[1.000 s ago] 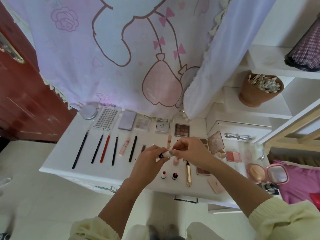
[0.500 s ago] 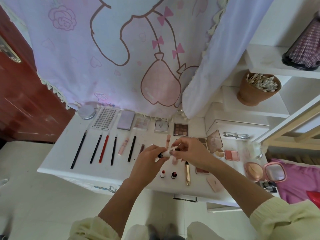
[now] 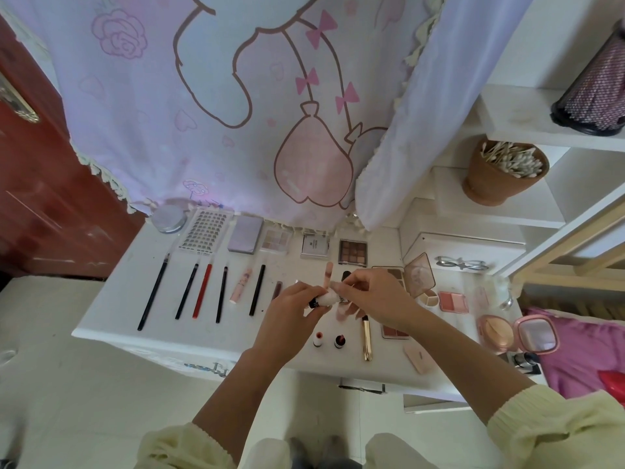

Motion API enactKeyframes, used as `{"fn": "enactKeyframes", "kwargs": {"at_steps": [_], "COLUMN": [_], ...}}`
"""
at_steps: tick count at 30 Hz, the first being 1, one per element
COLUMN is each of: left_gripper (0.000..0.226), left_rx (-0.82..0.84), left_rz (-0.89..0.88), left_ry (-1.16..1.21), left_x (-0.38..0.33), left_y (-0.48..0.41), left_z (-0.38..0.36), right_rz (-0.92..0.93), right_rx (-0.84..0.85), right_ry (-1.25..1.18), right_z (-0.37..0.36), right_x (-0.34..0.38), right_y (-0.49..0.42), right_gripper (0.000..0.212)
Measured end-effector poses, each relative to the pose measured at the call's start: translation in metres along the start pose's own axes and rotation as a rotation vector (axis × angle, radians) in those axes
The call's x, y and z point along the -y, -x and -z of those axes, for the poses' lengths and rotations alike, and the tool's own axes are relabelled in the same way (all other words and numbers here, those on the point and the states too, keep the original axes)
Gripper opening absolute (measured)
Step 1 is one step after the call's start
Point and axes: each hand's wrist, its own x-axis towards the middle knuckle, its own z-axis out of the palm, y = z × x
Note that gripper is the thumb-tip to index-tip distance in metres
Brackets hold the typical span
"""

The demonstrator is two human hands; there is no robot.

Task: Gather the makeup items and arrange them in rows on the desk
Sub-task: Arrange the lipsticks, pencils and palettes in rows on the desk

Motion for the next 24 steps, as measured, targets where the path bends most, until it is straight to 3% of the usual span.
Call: {"fn": "enactKeyframes", "kwargs": {"at_steps": [4,11,17,24], "left_gripper": [0.023,0.021,0.022,0.02], "left_rx": [0.01,-0.012,-0.076,-0.104], "left_rz": [-0.019,-0.079,-0.102,-0.044], "left_ry": [-0.022,-0.11,-0.206,-0.15], "left_x": [0.002,0.004,0.008,0.016], "left_y": [0.0,0.0,-0.003,-0.002], "left_z": [-0.002,-0.005,-0.012,-0.007], "right_rz": [-0.026,0.072,0.12,0.166], "right_rx": [0.045,0.088,0.069,0.058], "right_ry": [0.054,0.555,0.865,0.852], "right_z": [0.003,0.011,0.004,0.011], "right_x": [-0.003,0.009,0.016,0.014], "right_y": [0.0,0.0,-0.001,-0.001], "right_gripper": [0.02,0.03,0.022,0.031]}}
